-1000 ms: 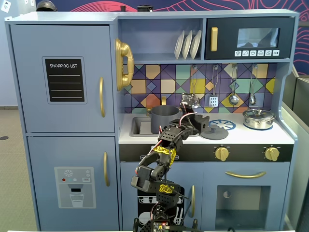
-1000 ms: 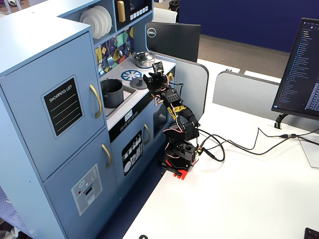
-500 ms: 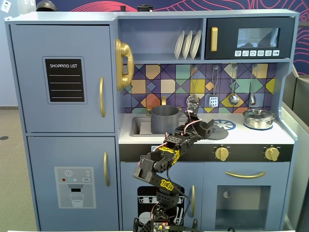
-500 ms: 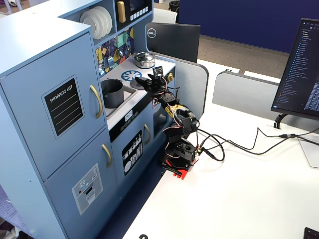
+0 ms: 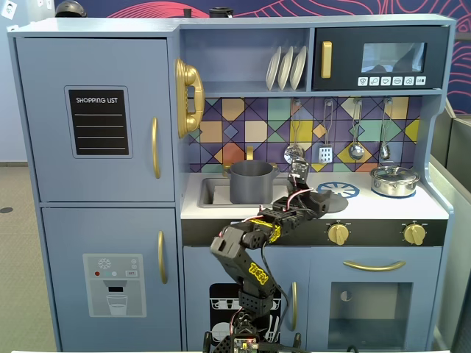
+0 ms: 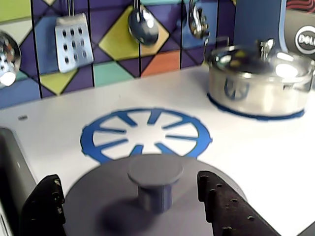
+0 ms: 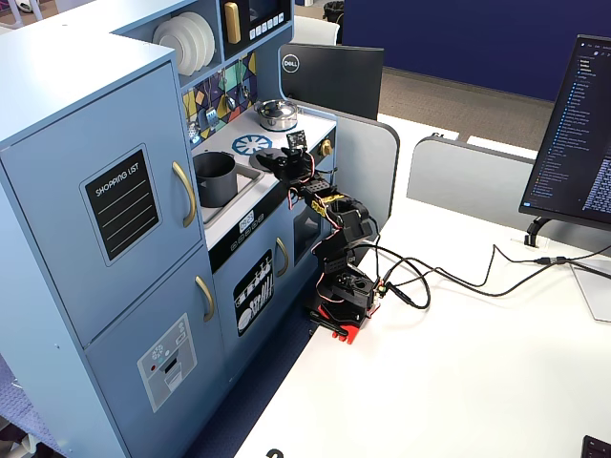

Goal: Pick up the lid from the counter and put it on the gray recipient

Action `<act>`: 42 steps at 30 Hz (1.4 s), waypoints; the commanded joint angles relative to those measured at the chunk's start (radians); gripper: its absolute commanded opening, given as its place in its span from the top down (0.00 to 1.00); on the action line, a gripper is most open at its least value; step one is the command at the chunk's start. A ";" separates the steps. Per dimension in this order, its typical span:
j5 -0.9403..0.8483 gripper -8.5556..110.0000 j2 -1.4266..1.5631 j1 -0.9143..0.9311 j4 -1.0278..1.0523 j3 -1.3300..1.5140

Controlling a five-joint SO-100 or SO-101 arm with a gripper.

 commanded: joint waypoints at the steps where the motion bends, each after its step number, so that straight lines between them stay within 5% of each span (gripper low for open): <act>1: 0.012 0.70 -0.017 -0.005 -0.037 -0.077; 42: 0.043 0.79 -0.364 -0.023 -0.152 -0.282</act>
